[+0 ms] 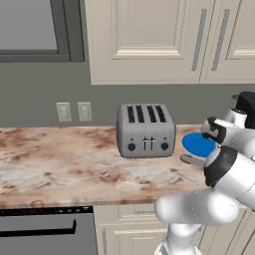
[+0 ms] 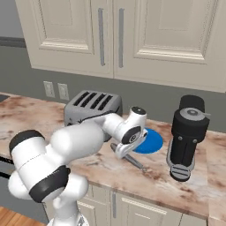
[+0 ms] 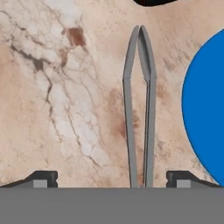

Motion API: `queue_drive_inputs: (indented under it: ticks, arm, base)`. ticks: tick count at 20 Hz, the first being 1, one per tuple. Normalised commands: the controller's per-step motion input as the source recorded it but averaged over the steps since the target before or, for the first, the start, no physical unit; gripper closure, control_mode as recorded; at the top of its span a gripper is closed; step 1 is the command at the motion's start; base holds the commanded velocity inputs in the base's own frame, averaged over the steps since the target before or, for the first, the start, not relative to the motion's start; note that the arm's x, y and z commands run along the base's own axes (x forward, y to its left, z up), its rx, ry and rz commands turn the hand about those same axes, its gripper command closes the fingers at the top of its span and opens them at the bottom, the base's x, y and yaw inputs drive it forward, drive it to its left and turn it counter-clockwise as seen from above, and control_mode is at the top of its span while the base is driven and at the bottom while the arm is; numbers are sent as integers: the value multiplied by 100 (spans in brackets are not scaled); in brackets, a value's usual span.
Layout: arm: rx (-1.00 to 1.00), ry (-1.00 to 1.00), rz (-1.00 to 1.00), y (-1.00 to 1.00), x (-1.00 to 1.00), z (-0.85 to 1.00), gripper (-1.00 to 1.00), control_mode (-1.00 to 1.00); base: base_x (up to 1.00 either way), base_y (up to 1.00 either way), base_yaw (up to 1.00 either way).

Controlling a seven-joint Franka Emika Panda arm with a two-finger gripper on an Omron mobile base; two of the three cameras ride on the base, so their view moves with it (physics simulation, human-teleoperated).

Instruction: Pick up the tongs from the counter and place them near the plate next to the oven.

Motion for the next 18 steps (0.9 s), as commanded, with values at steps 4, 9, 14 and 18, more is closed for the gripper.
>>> queue_drive_inputs:
  ticks: [4, 9, 14, 18]
  arm:
    - [0, 0, -5, 30, -45, 34, -100, -100]
    - [0, 0, -11, 42, -50, 32, -100, -100]
    - [0, -4, -14, 53, -43, 27, -100, -100]
    - [0, -9, -15, 58, -39, 21, -100, -100]
  base:
    - [0, 0, 0]
    - [0, 0, 0]
    - [0, 0, 0]
    - [0, 0, 0]
